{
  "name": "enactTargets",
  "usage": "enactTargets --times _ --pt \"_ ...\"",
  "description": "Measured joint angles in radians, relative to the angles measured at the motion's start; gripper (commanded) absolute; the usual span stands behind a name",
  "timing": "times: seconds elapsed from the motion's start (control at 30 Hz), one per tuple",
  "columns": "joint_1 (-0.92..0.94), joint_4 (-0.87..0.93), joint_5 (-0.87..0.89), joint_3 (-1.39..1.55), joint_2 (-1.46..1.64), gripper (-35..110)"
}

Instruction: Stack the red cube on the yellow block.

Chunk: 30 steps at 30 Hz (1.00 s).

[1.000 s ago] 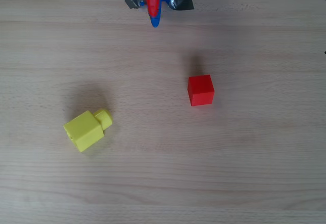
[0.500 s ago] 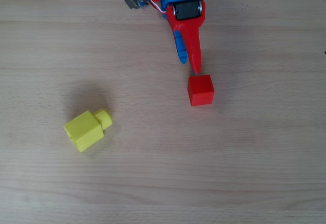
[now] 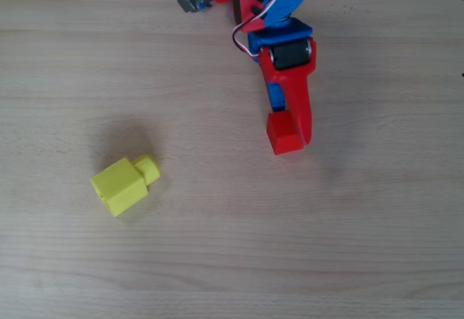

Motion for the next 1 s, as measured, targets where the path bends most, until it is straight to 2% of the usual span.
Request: enactTargets --times 0.37,0.6,1.0 --pt "-0.005 -0.012 -0.002 -0.003 -0.017 24" --pt "-0.006 0.018 -0.002 -0.072 -0.020 0" --pt "-0.006 0.028 0.005 -0.074 -0.025 0"
